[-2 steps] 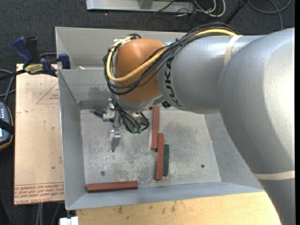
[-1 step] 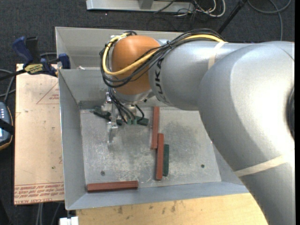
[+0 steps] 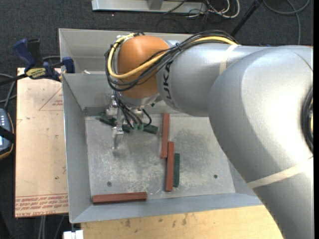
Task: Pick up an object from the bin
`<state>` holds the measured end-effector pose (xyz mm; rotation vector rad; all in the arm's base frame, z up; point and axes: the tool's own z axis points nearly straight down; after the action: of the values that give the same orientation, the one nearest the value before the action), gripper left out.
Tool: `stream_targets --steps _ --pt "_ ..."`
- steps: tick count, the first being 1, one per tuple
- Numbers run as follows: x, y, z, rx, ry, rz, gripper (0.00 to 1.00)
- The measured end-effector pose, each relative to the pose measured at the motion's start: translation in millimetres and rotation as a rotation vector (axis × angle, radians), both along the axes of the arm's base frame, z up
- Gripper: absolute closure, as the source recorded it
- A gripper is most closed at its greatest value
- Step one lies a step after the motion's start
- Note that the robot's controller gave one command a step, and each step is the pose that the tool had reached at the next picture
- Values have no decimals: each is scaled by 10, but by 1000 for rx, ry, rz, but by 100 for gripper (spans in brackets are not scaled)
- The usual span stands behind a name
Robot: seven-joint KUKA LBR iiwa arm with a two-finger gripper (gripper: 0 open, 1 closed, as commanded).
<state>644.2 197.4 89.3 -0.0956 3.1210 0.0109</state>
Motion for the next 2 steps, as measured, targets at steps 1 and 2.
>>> stream_targets --steps 1,2 --pt "131 -207 -68 -1 -10 272 100" --pt "131 -207 -69 -1 -10 272 100"
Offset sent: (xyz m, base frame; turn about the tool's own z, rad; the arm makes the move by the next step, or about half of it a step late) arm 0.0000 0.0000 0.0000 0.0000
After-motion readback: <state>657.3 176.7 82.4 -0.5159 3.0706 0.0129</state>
